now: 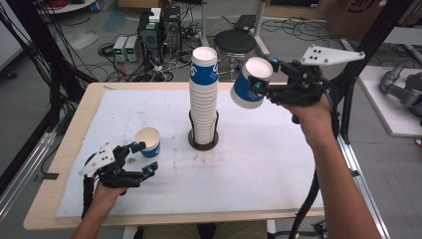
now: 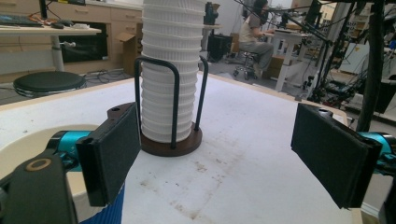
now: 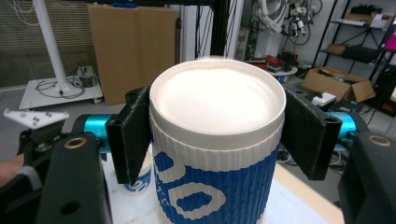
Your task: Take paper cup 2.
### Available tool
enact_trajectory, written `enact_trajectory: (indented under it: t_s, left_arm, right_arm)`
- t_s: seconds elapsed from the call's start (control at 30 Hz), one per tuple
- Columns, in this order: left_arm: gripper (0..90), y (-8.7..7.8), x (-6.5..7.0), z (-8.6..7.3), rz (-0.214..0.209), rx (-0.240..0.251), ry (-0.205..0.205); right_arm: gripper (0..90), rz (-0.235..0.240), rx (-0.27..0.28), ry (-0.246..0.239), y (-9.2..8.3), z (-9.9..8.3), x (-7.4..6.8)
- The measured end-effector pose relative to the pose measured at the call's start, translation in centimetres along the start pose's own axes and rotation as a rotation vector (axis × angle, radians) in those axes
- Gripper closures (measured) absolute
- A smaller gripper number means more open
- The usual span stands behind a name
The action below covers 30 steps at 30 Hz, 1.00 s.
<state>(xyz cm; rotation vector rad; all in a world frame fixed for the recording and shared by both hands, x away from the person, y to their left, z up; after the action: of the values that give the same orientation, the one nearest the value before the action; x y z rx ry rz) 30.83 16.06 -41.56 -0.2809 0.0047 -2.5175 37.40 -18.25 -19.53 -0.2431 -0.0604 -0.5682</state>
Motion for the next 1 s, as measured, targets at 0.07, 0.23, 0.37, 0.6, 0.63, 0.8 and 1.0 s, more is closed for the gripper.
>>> enact_trajectory:
  t_s: [0.07,0.23,0.37,0.6,0.63,0.8,1.0]
  left_arm:
    - [15.9,0.1,0.1,0.0,-0.003,-0.002,0.001]
    - [15.9,0.3,0.4,-0.1,-0.008,-0.004,0.001]
    - [15.9,0.7,0.9,0.0,-0.023,0.004,-0.003]
    - [15.9,1.6,1.6,0.0,-0.033,-0.004,0.010]
    - [15.9,1.7,1.8,0.0,-0.035,-0.002,0.008]
    - [15.9,2.2,2.1,0.2,-0.045,0.000,0.010]
    - [15.9,2.9,2.2,0.2,-0.049,-0.004,0.008]
  right_arm:
    - [30.7,0.004,-0.005,-0.003,-0.2,-1.2,-0.2]
    - [30.7,0.023,0.000,0.016,-0.6,-4.2,-0.8]
    - [30.7,0.025,-0.009,0.019,-0.8,-6.8,-1.4]
    - [30.6,0.032,-0.011,0.030,-0.8,-10.5,-2.2]
    - [30.6,0.033,-0.013,0.036,-0.8,-11.1,-2.4]
    - [30.7,0.030,-0.025,0.060,-0.6,-13.3,-2.6]
    - [30.7,0.027,-0.032,0.065,-0.6,-14.6,-2.9]
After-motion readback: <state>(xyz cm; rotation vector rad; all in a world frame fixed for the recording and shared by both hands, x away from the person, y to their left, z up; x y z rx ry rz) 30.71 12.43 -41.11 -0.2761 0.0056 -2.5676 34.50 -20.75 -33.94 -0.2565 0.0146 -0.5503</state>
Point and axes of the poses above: each handheld gripper's, and its own axes: y roughly forward along the jaws, z roughly out of its top, x roughly to its right, the point moved 7 cm from there along y, roughly forward along the jaws, and after that the axes turned 5 degrees about -y, right-handed, at the moved point
